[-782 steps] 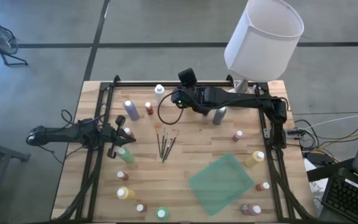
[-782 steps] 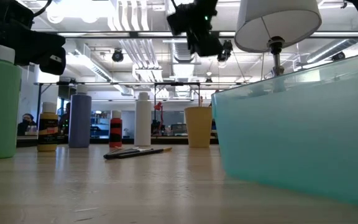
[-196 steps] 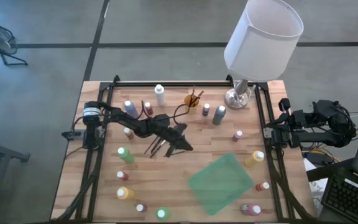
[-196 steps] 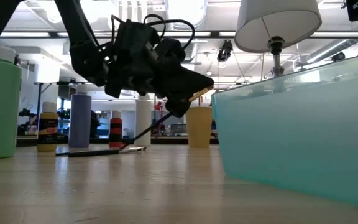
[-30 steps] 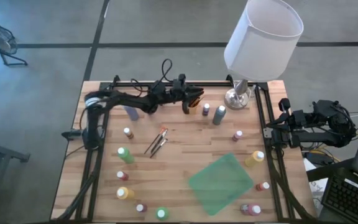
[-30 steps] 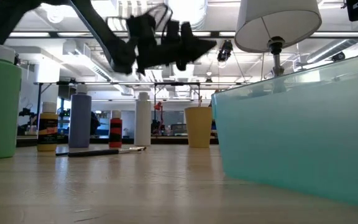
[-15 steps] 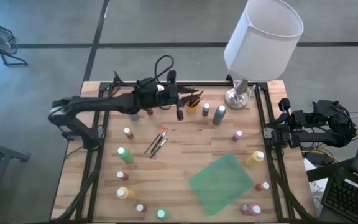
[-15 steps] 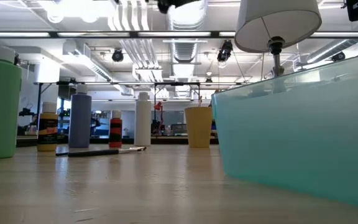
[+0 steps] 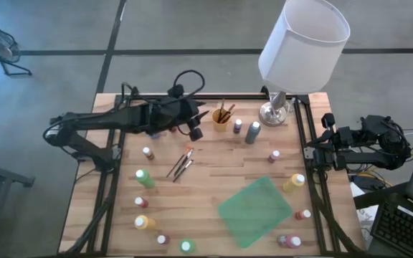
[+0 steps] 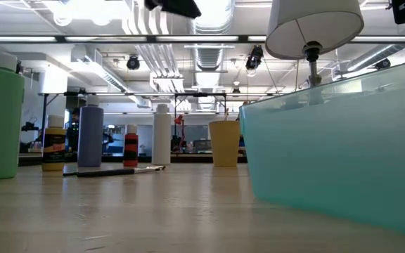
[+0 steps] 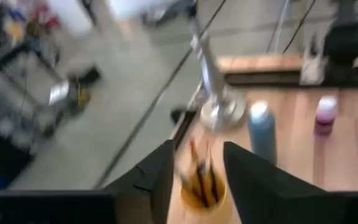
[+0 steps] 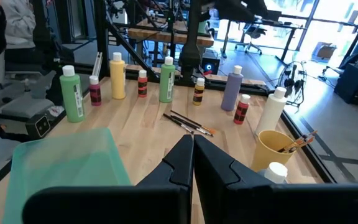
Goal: Pick & Place Paint Supplies
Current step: Put the silver paintbrush into the yellow cup
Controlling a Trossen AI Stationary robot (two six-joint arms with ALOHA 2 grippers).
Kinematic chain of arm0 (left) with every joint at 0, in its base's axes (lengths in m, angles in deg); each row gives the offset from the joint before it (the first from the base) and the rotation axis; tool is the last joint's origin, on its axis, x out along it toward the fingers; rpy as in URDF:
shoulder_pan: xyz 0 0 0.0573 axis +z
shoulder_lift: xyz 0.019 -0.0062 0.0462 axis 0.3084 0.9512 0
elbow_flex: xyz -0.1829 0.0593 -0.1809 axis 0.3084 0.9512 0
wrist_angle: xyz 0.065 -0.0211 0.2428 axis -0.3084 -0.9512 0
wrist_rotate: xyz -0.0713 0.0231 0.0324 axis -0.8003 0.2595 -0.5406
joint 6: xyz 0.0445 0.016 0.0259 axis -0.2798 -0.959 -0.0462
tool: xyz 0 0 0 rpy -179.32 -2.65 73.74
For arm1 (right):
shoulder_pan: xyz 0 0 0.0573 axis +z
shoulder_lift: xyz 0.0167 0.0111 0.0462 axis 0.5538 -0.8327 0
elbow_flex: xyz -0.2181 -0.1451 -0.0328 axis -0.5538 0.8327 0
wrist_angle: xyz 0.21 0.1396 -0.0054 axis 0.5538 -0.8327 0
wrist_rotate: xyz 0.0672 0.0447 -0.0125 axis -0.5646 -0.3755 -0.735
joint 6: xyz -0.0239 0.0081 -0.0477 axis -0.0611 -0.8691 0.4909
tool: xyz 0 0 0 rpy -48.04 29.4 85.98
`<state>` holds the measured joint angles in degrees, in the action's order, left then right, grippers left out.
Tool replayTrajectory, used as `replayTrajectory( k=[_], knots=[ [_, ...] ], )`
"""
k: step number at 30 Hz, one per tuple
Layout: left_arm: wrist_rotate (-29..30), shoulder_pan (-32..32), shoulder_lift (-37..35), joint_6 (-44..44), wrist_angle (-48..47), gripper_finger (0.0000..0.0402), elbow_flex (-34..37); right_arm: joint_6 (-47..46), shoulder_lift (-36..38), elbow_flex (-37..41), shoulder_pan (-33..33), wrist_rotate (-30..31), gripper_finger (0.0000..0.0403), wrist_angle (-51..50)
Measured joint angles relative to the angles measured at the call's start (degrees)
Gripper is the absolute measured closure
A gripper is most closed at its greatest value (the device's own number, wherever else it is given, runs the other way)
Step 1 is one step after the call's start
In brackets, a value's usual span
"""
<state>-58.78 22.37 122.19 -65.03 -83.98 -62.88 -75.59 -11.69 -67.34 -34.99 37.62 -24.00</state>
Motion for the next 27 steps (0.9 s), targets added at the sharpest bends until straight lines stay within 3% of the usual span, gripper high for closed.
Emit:
replayTrajectory(
  k=[8,21,27],
  knots=[
    [0.09,0.00,0.22,11.59,-15.88,0.0217,-0.22,0.00,0.02,-0.02,0.00,0.00,0.0394,0.00],
    [-1.11,-0.07,1.81,17.82,-16.51,0.0223,5.80,0.02,0.00,0.00,0.00,0.00,0.0394,0.00],
    [-8.02,-0.16,5.53,17.56,-15.52,0.0223,9.22,0.00,0.02,0.00,0.00,0.00,0.0394,0.00]
  ],
)
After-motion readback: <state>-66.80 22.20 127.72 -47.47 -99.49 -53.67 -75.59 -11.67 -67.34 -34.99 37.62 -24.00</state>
